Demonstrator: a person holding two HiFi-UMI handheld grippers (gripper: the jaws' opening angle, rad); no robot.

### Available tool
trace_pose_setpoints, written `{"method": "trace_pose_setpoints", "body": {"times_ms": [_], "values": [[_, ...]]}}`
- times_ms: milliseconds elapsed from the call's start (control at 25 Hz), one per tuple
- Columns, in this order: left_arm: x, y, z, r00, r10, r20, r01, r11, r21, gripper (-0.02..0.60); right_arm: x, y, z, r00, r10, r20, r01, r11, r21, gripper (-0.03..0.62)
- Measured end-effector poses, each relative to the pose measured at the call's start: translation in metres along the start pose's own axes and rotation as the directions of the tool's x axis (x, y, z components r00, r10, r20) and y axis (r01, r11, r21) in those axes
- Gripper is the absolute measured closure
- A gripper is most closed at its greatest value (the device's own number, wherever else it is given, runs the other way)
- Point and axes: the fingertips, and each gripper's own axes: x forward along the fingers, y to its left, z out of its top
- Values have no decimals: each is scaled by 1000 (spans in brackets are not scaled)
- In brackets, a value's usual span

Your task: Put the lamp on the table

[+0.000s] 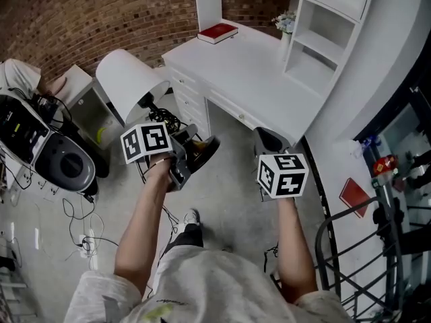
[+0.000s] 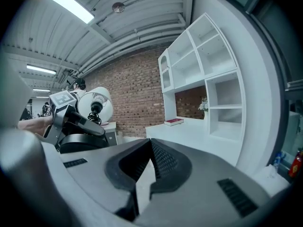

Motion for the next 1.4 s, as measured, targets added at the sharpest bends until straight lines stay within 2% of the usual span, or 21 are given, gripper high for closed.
{"method": "trace_pose_setpoints", "body": {"times_ms": [320,760,1160,1400], "values": [[22,32,32,1000,-8,-3,8,1000,-17,505,52,5,8,1000,4,-12,-4,1000,-25,589],[43,92,109,999,-6,-45,6,1000,-2,505,149,28,35,999,-14,-33,13,1000,-11,589],[68,128,174,993,-37,-113,42,998,47,506,213,40,56,995,-83,-50,83,996,9,589],[87,143,201,985,-73,-154,81,996,47,505,240,41,66,989,-137,-52,138,990,5,589]]}}
